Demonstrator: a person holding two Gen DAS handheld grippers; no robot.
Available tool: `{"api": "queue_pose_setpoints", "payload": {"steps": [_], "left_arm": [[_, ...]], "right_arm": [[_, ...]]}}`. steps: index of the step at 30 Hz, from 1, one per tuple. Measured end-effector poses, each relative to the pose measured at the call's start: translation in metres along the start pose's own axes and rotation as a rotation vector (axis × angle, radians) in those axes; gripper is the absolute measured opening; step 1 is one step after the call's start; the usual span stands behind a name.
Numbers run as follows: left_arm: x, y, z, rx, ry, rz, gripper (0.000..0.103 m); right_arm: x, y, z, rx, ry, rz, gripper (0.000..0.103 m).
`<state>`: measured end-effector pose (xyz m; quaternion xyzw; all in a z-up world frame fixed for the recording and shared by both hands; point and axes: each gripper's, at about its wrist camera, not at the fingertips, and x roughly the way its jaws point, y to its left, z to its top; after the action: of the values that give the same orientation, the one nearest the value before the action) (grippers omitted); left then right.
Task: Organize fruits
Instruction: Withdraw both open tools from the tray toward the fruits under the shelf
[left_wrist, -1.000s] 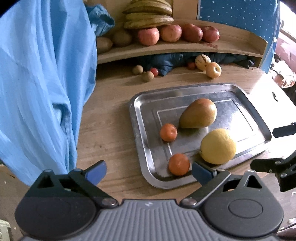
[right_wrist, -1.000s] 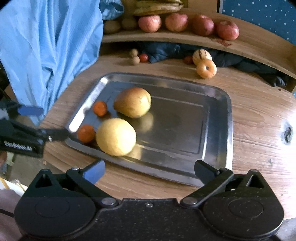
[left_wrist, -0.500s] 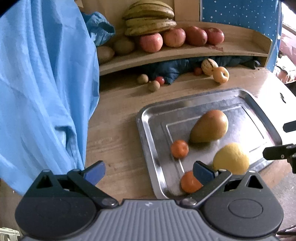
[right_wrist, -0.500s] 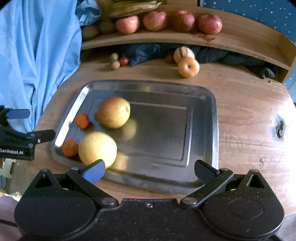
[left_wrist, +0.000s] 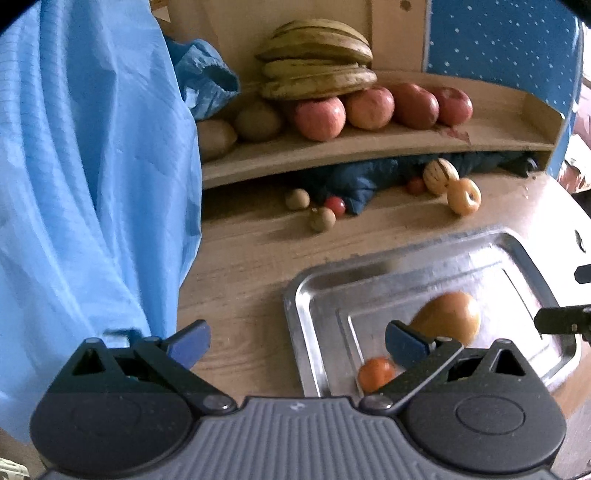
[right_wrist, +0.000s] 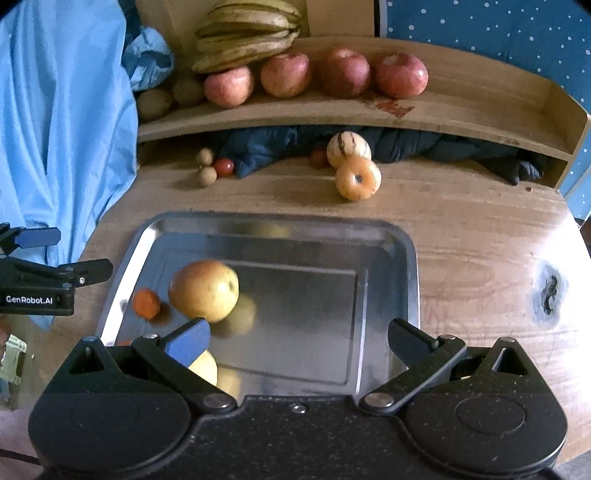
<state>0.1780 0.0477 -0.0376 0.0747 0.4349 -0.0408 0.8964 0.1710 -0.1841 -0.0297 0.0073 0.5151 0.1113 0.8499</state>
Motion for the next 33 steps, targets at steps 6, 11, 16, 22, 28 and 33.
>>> {"api": "queue_pose_setpoints", "payload": {"steps": [6, 11, 16, 22, 28, 33], "left_arm": [[0.011, 0.007, 0.014, -0.016, -0.011, -0.009, 0.103], [0.024, 0.012, 0.025, -0.032, -0.009, -0.013, 0.103], [0.036, 0.017, 0.037, -0.055, -0.006, -0.02, 0.103], [0.056, 0.022, 0.052, -0.071, 0.002, -0.019, 0.103], [0.075, 0.021, 0.064, -0.034, -0.01, -0.047, 0.103], [0.086, 0.018, 0.066, 0.014, -0.011, -0.07, 0.103]], "right_arm": [[0.004, -0.002, 0.014, 0.017, -0.023, -0.014, 0.102], [0.003, -0.001, 0.023, 0.024, -0.088, -0.049, 0.102], [0.007, -0.001, 0.033, 0.039, -0.123, -0.058, 0.102], [0.019, 0.002, 0.043, 0.057, -0.124, -0.071, 0.102], [0.032, 0.001, 0.062, 0.098, -0.119, -0.037, 0.102], [0.043, -0.002, 0.087, 0.151, -0.109, -0.007, 0.102]]}}
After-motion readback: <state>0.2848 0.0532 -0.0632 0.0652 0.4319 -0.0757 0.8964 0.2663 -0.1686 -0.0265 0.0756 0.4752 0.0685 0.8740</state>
